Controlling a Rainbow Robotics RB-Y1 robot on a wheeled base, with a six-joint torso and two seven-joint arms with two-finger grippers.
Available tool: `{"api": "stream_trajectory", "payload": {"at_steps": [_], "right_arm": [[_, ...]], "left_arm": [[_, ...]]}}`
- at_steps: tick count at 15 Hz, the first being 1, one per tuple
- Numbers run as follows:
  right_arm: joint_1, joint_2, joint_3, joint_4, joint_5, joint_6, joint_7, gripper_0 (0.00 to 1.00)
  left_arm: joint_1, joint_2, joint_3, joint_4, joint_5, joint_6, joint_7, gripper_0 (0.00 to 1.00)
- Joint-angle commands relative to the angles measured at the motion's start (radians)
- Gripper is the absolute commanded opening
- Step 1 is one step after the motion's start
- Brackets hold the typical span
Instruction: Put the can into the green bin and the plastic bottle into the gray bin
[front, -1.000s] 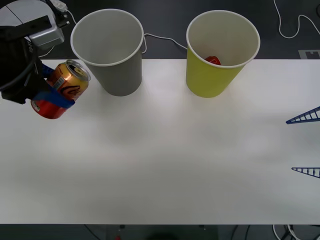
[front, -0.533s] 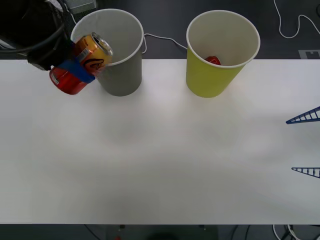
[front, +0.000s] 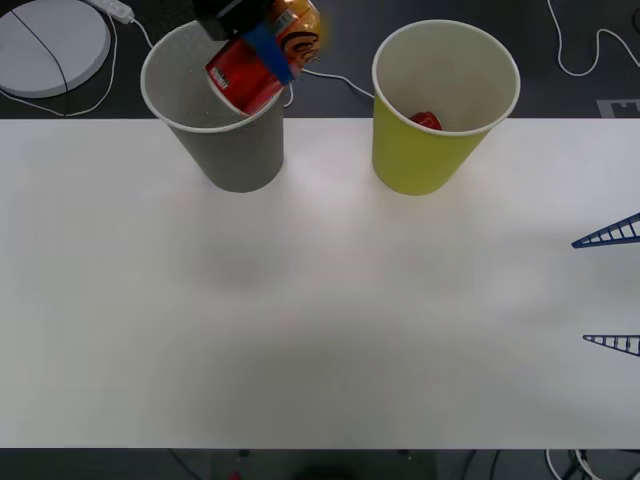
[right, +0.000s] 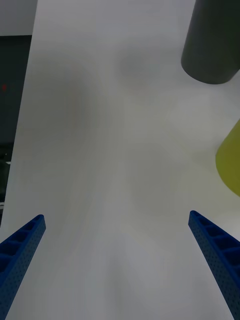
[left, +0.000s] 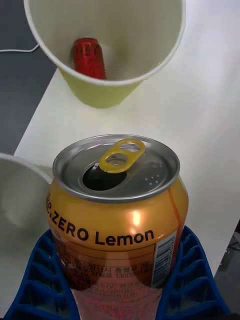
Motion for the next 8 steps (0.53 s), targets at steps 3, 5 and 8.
{"api": "stream_trajectory", "payload": {"at_steps": [3,5,8], "right_arm": [[0.0,0.0,0.0,0.0,0.0,0.0,0.0,1.0],[0.0,0.0,0.0,0.0,0.0,0.0,0.0,1.0],[0.0,0.0,0.0,0.0,0.0,0.0,0.0,1.0]], "left_arm": [[-0.199,-0.232,-0.151,0.311,0.003,0.073,0.002,0.0],[-0.265,-0.352,-0.186,0.482,0.006,0.11,0.0,0.0],[-0.33,-0.505,-0.223,0.689,0.002,0.188,0.0,0.0]]}}
